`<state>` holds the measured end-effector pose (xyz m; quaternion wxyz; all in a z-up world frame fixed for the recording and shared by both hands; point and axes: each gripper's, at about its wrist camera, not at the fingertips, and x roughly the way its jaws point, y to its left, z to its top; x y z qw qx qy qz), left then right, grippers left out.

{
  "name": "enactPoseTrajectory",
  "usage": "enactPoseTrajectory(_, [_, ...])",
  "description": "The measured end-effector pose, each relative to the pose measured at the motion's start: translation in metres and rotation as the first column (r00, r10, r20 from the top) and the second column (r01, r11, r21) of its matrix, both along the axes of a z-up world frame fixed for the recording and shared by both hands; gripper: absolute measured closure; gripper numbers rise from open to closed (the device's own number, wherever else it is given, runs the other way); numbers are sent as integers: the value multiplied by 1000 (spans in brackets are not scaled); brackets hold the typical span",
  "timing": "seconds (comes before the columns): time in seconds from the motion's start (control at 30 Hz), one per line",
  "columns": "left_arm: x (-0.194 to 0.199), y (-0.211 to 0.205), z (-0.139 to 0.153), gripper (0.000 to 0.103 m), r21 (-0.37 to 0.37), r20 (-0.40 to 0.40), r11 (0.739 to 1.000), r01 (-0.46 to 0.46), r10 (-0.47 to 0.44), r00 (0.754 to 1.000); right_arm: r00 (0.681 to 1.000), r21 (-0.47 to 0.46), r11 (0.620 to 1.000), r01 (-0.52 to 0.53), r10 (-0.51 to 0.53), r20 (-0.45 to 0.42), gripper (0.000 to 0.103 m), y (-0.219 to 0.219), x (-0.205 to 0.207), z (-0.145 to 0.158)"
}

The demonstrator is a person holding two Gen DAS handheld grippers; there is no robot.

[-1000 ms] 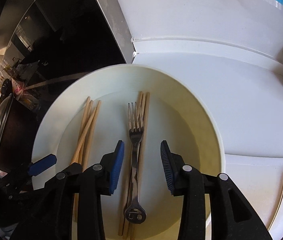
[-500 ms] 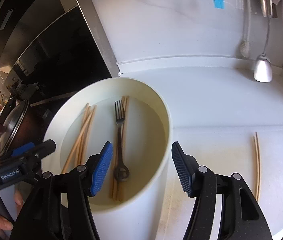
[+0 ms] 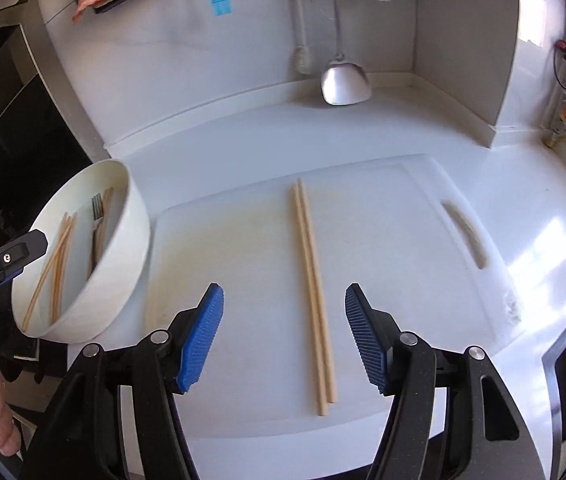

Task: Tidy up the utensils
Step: 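Move both open tools back over the last chopsticks on the board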

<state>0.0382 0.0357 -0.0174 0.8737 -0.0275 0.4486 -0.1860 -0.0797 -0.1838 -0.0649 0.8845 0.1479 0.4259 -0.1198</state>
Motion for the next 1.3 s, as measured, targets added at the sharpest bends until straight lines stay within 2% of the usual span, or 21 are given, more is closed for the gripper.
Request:
enactPoseTrajectory(0.17, [-28,-41,-8,7,-4,-18,1000,-25,25,1000,1000,-28,999,-21,21,11,42,-43,-28,-2])
enactPoseTrajectory(0.37, [-70,-77,-24,7,31,-47,986,-163,164,985,991,-25,991,-134,134,23,42,-87,-49,-15])
enactPoseTrajectory(0.53, [-99,-88,-24,7,65,-36,968,-242,244,969,978,-18,979,-202,202,42,42,-109,-48,-25])
enactPoseTrajectory(0.7, [-104,-94,-23,7,82,16,957,-277,277,961,970,1,975,-224,223,94,42,-107,-36,-30])
enactPoseTrajectory(0.9, [-99,-94,-42,7,52,82,952,-300,295,952,971,17,979,-202,198,132,42,-96,-18,-44])
enactPoseTrajectory(1.0, [-99,-90,-52,7,36,123,949,-314,307,944,967,-3,978,-207,205,151,42,-88,-9,-52])
enactPoseTrajectory(1.3, [-89,-83,-71,7,13,116,954,-298,295,948,973,-22,982,-189,190,131,42,-77,11,-70])
